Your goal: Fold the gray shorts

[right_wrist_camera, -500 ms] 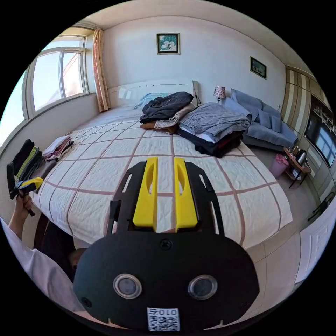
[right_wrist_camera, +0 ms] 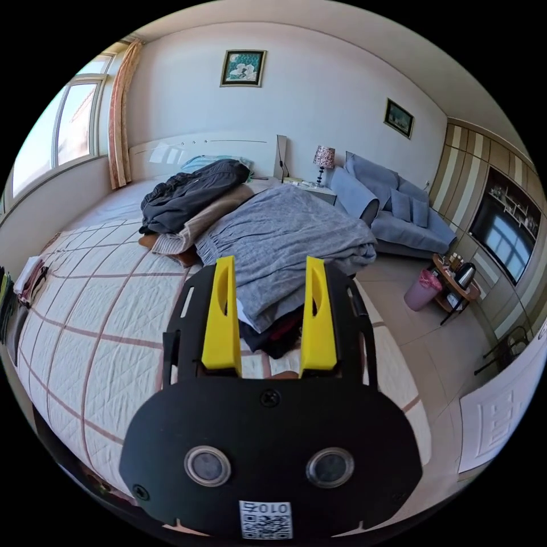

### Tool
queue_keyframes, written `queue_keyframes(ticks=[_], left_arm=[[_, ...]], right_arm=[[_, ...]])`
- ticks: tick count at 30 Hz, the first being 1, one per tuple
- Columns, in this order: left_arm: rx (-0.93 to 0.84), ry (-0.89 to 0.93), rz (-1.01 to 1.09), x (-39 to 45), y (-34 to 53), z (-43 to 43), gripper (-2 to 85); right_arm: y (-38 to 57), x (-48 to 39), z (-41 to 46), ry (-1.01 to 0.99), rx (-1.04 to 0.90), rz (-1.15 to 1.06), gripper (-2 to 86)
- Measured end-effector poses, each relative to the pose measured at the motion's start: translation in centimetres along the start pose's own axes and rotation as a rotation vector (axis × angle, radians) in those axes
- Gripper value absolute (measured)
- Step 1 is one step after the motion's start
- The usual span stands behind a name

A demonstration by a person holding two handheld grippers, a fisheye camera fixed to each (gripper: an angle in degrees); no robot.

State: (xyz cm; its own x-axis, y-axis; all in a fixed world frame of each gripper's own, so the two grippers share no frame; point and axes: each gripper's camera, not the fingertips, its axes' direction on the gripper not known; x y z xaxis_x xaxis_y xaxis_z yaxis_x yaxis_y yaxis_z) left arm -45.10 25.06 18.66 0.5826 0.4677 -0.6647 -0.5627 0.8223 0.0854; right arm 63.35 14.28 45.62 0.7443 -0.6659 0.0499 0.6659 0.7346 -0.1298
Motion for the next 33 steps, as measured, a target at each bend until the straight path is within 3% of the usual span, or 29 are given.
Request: queue_keyframes(ticks=[5,7,14,21,27,33], left_arm=[[0.017,-0.016,-0.107,-2.5,1.4,-3.4,-0.2],[0.018,-0.011,-0.122,-3.1,1.4,-4.2,-0.2],[0.030,0.062,-0.124,-4.5,1.8,-6.3,-0.2],[0.087,0.129,-0.125,-5.6,3.5,-10.0,0.0],[0.162,0.124,-0.084,-6.1,5.4,-14.9,1.7],[0.267,0.112,-0.017,-6.2,6.7,-20.5,6.7]], right_arm=[[-2.1,-1.5,4.8,0.133,-0.122,-0.096,14.8],[-1.9,-1.6,5.1,0.163,-0.081,-0.089,13.1],[-4.3,2.0,2.3,-0.048,-0.152,0.020,2.6],[-11.7,-1.5,-14.8,-0.125,0.182,-0.124,2.1],[-17.2,-8.2,-30.2,-0.187,0.334,-0.318,2.6],[-19.5,-15.4,-38.4,-0.356,0.434,-0.421,2.9]])
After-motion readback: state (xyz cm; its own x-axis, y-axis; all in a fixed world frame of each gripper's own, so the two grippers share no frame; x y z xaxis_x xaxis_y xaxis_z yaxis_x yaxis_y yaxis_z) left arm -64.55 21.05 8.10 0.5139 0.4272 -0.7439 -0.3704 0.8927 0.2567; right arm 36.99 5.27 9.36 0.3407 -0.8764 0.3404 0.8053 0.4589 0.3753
